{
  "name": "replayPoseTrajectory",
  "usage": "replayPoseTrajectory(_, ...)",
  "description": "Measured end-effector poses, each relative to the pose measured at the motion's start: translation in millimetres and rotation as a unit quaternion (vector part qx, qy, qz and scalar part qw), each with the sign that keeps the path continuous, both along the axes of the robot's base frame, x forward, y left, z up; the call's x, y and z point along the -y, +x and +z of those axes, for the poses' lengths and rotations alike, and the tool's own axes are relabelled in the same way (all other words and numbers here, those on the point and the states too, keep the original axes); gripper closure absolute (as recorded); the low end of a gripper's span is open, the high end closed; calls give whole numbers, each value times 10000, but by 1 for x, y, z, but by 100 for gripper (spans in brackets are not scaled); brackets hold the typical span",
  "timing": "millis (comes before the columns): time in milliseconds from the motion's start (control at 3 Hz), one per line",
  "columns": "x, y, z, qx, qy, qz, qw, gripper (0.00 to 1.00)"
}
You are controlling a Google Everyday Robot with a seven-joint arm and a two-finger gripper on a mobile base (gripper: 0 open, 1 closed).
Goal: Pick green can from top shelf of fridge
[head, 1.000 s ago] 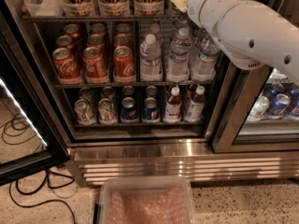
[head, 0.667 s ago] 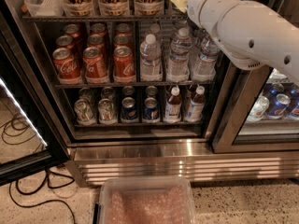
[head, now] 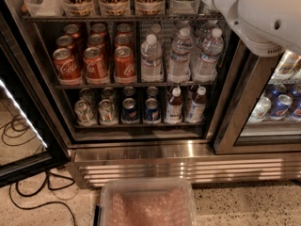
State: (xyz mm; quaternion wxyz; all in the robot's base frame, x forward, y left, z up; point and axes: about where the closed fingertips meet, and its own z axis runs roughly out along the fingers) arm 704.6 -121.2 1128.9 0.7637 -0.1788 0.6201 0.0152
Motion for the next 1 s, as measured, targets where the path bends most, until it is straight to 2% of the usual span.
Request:
replayPoseTrajectory(333,3,-10,22,-65,272,169,9995,100)
replayPoseTrajectory(667,4,-37,15,-592,397,477,9963,100)
replayPoseTrajectory(1000,23,-75,-6,-1258,309,642,9895,100)
